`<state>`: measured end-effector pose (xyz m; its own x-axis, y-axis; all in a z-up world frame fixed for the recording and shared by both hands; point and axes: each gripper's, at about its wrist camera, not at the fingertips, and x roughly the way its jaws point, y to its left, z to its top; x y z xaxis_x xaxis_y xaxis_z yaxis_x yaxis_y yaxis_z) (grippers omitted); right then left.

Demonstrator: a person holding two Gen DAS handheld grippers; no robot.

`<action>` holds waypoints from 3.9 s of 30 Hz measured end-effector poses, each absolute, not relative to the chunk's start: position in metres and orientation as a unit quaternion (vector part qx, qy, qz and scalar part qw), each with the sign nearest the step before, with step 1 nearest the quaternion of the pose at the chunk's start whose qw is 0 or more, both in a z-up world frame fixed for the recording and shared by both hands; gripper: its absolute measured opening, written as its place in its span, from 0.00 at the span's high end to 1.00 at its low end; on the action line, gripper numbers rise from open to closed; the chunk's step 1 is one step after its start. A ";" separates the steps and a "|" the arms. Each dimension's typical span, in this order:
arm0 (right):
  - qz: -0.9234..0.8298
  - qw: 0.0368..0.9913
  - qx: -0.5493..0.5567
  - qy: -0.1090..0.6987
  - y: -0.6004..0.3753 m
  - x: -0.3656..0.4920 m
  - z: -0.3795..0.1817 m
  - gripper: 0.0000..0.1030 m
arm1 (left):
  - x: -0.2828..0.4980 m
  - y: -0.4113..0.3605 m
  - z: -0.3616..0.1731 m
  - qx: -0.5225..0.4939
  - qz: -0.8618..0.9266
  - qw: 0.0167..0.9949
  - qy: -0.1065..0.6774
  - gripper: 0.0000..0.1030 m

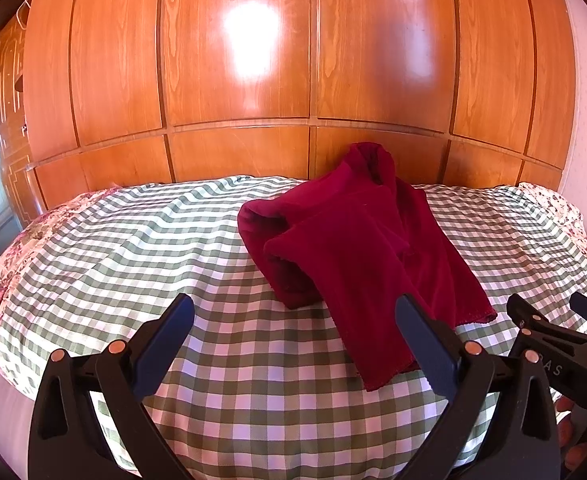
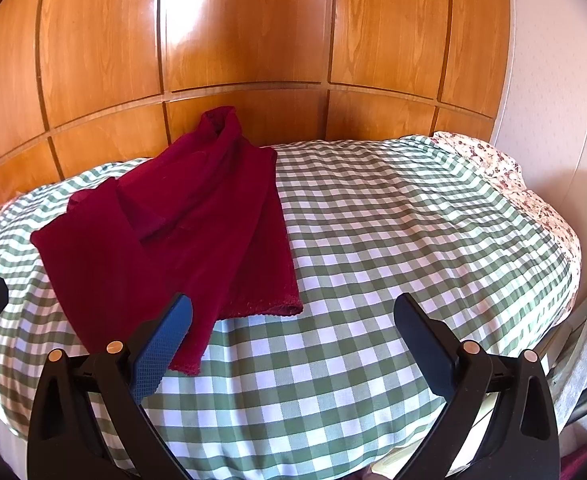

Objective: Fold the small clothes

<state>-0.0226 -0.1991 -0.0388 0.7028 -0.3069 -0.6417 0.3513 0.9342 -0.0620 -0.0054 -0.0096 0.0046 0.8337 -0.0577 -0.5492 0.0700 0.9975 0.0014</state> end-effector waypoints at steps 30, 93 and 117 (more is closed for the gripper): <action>-0.182 0.909 0.039 0.373 -0.215 -0.014 -0.059 0.03 | 0.018 -0.043 0.000 0.052 -0.085 0.949 0.299 0.03; -0.175 0.881 -0.161 0.409 -0.291 0.151 -0.043 0.98 | 0.169 0.047 -0.098 -0.140 -0.131 0.866 0.461 0.34; 0.035 0.855 0.040 0.516 -0.244 0.153 -0.096 0.93 | 0.177 0.052 -0.052 -0.170 -0.167 0.860 0.451 0.88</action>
<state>0.1531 -0.2437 -0.0960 0.4646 0.1012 -0.8797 -0.0189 0.9944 0.1044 0.1772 0.0517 -0.0523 0.5376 -0.4409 -0.7188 0.1352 0.8864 -0.4427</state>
